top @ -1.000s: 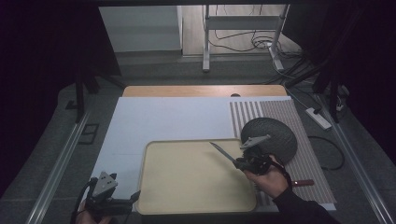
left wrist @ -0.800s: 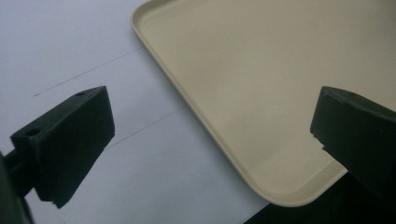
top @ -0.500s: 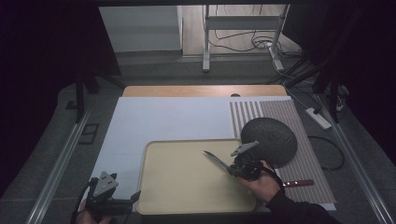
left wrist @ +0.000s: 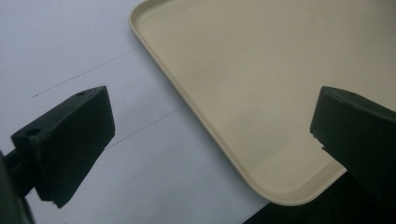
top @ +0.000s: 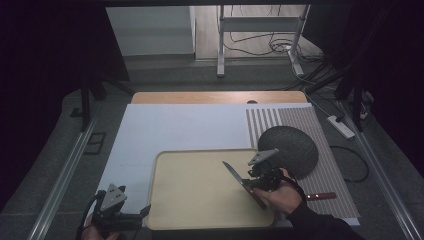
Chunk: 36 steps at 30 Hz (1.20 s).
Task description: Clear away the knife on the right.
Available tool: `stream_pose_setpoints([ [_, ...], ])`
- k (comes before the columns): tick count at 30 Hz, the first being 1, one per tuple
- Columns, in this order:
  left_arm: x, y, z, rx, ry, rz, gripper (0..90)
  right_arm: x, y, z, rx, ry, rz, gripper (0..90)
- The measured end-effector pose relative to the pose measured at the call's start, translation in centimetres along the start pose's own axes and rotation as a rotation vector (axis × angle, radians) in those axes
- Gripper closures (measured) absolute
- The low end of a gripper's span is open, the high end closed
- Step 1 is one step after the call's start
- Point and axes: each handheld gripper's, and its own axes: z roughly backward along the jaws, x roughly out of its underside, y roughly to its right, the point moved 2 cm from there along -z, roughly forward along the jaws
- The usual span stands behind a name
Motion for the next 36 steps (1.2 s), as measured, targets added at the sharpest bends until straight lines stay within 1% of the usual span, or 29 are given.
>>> stream_pose_setpoints([
  [1,0.0,0.0,0.0,0.000,-0.001,-0.001,0.0,-0.3,-0.7,-0.4,-0.032,-0.023,0.053,80.0],
  [2,0.0,0.0,0.0,-0.001,-0.002,-0.002,0.0,-0.3,-0.7,-0.4,-0.032,-0.023,0.053,80.0],
  [3,0.0,0.0,0.0,-0.002,-0.003,-0.003,0.0,-0.3,-0.9,-0.6,-0.037,-0.034,0.068,84.1],
  [4,0.0,0.1,0.0,-0.003,-0.004,-0.005,0.0,-0.6,-1.5,-1.4,-0.045,-0.065,0.102,90.0],
  [5,0.0,0.1,0.0,-0.003,-0.004,-0.005,0.0,-0.6,-1.5,-1.4,-0.045,-0.065,0.102,90.0],
  [9,0.0,0.1,0.0,-0.003,-0.004,-0.006,0.0,-1.1,-1.8,-2.7,-0.053,-0.089,0.142,90.0],
  [10,0.0,0.1,0.0,-0.003,-0.004,-0.005,0.0,-1.2,-1.7,-3.3,-0.041,-0.102,0.150,90.0],
  [12,0.0,0.1,0.0,-0.003,-0.004,-0.006,0.0,-1.2,-1.6,-3.5,-0.037,-0.109,0.150,90.0],
  [13,0.0,0.1,0.0,-0.003,-0.004,-0.007,0.0,-1.1,-1.3,-3.8,-0.030,-0.118,0.144,90.0],
  [14,0.0,0.1,0.0,-0.003,-0.003,-0.008,0.0,-0.9,-0.7,-3.6,-0.045,-0.111,0.106,90.0],
  [16,0.0,0.1,0.0,-0.002,-0.002,-0.007,0.0,-0.8,-0.5,-3.5,-0.037,-0.115,0.104,90.0],
  [18,0.0,0.1,0.0,-0.001,-0.002,-0.007,0.0,-0.5,0.0,-3.2,-0.031,-0.114,0.088,90.0],
  [20,0.0,0.1,0.0,-0.002,0.000,-0.008,0.0,-0.1,0.4,-2.9,-0.024,-0.117,0.066,90.0],
  [21,0.0,0.1,0.0,-0.001,0.000,-0.009,0.0,0.3,1.0,-2.6,-0.017,-0.118,0.046,90.0],
  [22,0.0,0.1,0.0,-0.001,0.000,-0.009,0.0,0.3,1.0,-2.6,-0.017,-0.118,0.046,90.0],
  [23,0.0,0.1,0.0,-0.001,0.000,-0.009,0.0,0.5,1.3,-2.4,-0.015,-0.120,0.035,90.0],
  [24,0.0,0.1,0.0,-0.002,0.000,-0.010,0.0,0.9,1.9,-2.1,-0.014,-0.125,0.007,90.0],
  [26,0.0,0.1,0.0,-0.002,0.000,-0.010,0.0,1.2,2.4,-1.8,-0.013,-0.132,-0.015,90.0],
  [33,0.0,0.1,0.0,0.000,0.001,-0.011,0.0,1.8,3.6,-1.1,0.010,-0.151,-0.062,90.0],
  [36,0.0,0.1,0.0,0.000,0.001,-0.010,0.0,1.9,3.8,-1.1,0.004,-0.150,-0.071,90.0],
])
